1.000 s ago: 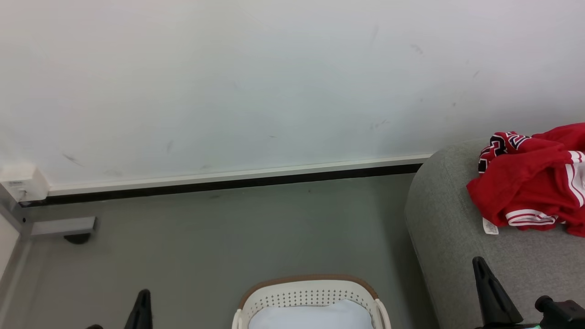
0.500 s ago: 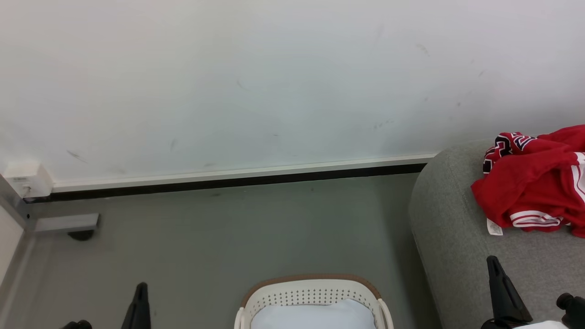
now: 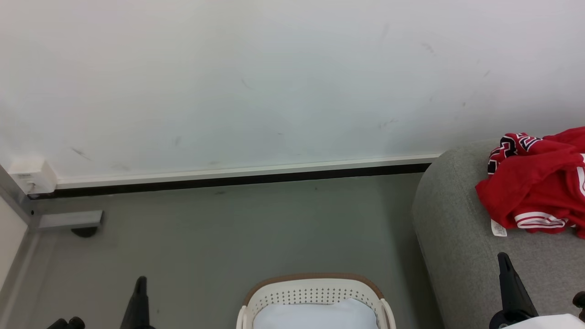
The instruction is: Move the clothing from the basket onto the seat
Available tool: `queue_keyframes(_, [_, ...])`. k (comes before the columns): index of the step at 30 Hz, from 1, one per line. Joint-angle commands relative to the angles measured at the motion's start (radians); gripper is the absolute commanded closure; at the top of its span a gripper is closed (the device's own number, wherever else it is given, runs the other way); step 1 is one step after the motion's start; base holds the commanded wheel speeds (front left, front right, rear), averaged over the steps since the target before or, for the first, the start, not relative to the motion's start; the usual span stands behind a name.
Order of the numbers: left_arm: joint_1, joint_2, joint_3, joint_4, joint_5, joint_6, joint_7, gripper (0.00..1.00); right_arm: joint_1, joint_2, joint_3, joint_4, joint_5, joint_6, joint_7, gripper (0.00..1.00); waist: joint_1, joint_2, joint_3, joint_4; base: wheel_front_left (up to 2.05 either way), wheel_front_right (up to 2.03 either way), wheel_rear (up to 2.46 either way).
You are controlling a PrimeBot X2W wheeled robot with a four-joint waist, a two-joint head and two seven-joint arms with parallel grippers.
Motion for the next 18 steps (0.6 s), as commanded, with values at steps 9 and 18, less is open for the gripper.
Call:
queue_keyframes(9, [-0.039,0.009,0.008,-0.009,-0.141,-0.008,0.037,1.00,-0.036,0.004,-0.030,-0.005,0.132,-0.001,0.033,1.00,0.0000,0.0000,0.002,0.007,0.00,0.00,0.00])
queue_keyframes(18, [-0.053,0.010,0.012,-0.007,-0.246,-0.008,0.065,1.00,-0.043,0.009,-0.048,0.000,0.227,-0.001,0.060,1.00,0.0000,0.0000,0.005,0.014,0.00,0.00,0.00])
